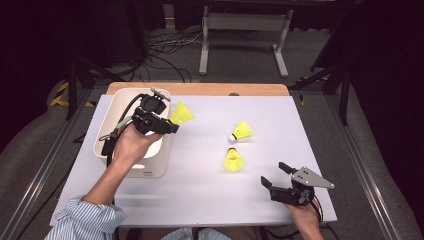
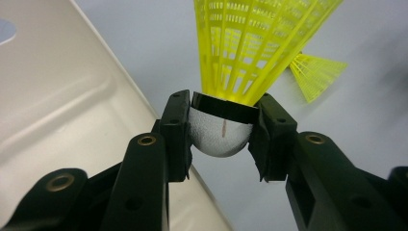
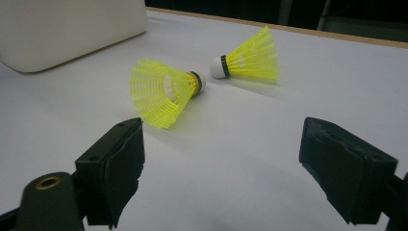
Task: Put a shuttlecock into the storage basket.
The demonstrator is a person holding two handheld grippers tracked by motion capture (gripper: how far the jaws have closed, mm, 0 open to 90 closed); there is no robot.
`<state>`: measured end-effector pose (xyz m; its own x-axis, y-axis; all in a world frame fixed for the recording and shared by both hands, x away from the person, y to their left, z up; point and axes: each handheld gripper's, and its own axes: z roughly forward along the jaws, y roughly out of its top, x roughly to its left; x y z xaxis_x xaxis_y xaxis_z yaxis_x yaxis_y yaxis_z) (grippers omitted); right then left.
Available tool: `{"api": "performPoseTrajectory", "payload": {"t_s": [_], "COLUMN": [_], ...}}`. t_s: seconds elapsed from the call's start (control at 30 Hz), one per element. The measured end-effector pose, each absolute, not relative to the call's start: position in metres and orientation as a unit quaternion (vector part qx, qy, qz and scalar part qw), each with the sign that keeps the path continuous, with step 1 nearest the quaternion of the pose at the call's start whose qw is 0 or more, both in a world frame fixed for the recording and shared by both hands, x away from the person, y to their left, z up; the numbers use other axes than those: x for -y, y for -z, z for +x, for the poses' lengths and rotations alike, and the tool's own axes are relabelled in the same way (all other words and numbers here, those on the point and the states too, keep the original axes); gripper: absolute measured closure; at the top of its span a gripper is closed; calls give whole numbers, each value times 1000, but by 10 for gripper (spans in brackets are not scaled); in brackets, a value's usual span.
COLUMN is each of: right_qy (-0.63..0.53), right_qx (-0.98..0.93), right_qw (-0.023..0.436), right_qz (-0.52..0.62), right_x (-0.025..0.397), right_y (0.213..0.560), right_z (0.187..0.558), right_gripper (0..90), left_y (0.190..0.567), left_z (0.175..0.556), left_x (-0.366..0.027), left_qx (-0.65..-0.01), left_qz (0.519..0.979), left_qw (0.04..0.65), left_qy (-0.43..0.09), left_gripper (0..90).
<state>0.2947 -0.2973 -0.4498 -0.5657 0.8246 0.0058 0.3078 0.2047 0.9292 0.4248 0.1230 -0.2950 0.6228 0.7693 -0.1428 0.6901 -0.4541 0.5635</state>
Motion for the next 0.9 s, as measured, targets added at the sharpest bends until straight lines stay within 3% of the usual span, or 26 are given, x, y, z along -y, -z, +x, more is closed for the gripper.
{"api": "performPoseTrajectory", "payload": {"t_s": [0.9], "right_qy": [-490], "right_qx": [-734], "right_qw": [265], "right_qz": [389], "right_x": [302], "right_y": [452], "right_z": [292], "right_gripper": [162], "left_y": [294], "left_z": [451], "left_x": [-164], "left_qx": [-493], "left_qz": [813], "left_qw": [300], "left_qy": [-79], "left_gripper": [631]}}
